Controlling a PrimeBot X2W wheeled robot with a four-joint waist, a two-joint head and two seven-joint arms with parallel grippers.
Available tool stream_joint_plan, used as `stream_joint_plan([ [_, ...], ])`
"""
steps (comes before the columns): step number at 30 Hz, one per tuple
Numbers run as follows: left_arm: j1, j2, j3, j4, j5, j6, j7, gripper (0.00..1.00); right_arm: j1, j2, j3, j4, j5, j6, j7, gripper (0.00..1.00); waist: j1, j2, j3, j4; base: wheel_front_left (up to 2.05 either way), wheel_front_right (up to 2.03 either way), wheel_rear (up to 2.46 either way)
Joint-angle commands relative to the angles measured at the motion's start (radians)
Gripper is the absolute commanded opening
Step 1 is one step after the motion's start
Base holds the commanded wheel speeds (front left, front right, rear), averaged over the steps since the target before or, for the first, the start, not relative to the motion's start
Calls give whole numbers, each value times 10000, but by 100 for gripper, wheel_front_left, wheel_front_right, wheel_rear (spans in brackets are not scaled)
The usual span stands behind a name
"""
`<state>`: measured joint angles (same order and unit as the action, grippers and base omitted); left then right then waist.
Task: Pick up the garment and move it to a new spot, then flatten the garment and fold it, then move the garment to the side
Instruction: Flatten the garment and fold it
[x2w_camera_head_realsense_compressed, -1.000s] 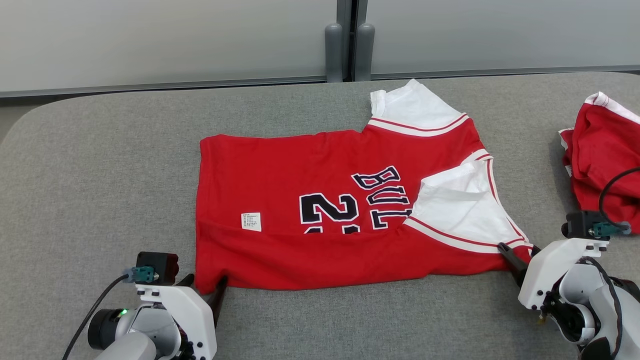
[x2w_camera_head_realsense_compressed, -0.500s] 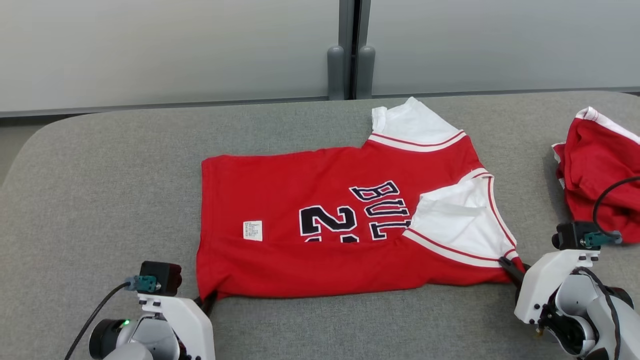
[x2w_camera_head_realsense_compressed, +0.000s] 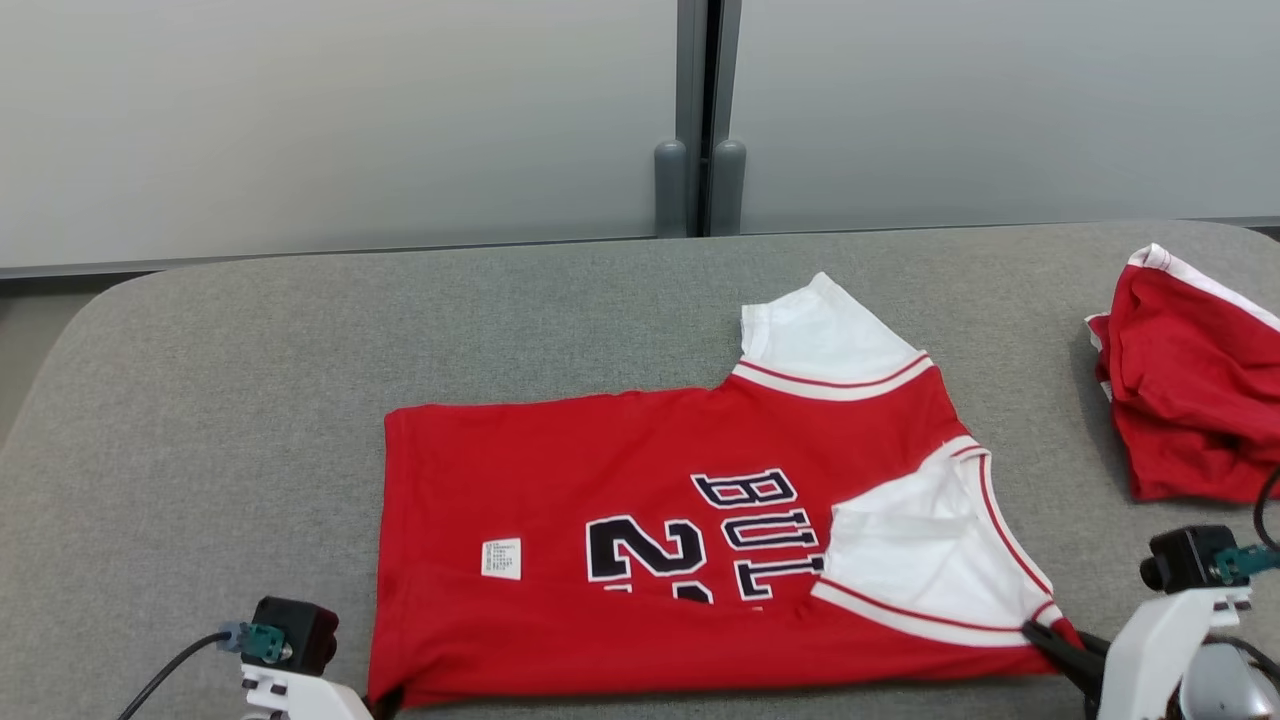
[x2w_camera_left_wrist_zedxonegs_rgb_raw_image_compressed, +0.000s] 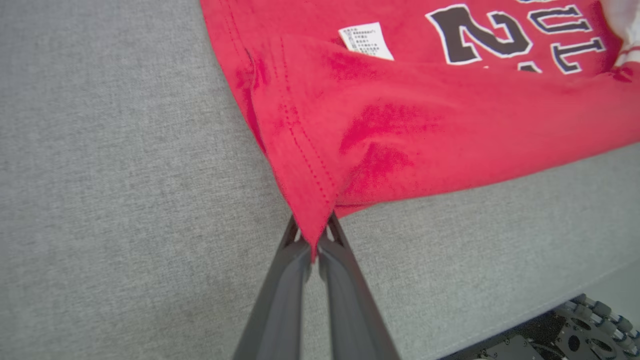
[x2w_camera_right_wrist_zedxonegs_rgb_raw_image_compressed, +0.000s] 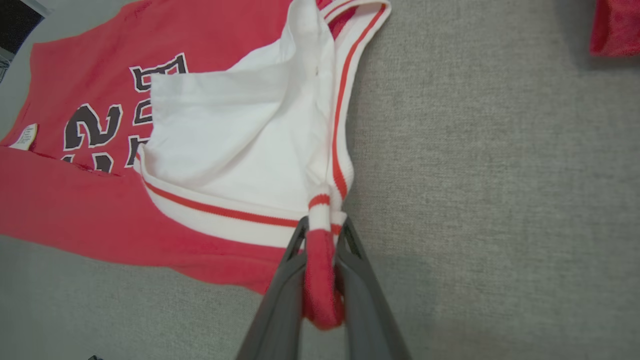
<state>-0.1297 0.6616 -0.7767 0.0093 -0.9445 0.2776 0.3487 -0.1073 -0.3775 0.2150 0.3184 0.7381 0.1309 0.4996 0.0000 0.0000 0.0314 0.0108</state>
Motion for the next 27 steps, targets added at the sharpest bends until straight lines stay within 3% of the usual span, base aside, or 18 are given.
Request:
stream_joint_plan([
  [1,278,284,6,-356,-100,214,177,0,635,-50,-454,-469,-195,0,437,0,0,0,31,-12,0,0,0],
  [11,1144,973,-43,-1990,-229,1050,682,0,2668,1112,-2280,-3323,-1397,0,2443,0,0,0,336,-144,0,0,0],
  [12,1214,1008,-34,-2089,-267,1110,701,0,2768,1249,-2397,-3552,-1524,0,2599,7,0,0,352,-155,0,0,0],
  [13,1261,1037,-38,-2167,-276,1144,730,0,2856,1391,-2501,-3720,-1639,0,2741,47,0,0,362,-165,0,0,0],
  [14,1296,1062,-37,-2227,-295,1188,748,0,2925,1510,-2627,-3868,-1770,0,2851,100,0,0,365,-171,0,0,0],
  [15,1347,1092,-68,-2275,-315,1191,809,0,2967,1618,-2720,-3983,-1900,0,2937,100,0,0,361,-174,0,0,0],
  [16,1394,1108,-88,-2321,-302,1211,803,22,3005,1721,-2806,-4060,-2038,0,3038,100,0,0,351,-168,0,0,0],
  [17,1405,1122,-89,-2353,-274,1240,797,97,3036,1815,-2853,-4160,-2151,1,3127,100,0,0,336,-157,0,0,0],
  [23,1422,1310,-10,-2575,-195,1420,803,100,3101,2071,-3178,-4653,-2459,1,3427,100,0,0,181,-73,0,0,0],
  [27,1174,1588,306,-2726,266,1825,347,100,2656,1942,-3251,-5319,-2486,1,2745,100,0,0,121,-27,0,0,0],
])
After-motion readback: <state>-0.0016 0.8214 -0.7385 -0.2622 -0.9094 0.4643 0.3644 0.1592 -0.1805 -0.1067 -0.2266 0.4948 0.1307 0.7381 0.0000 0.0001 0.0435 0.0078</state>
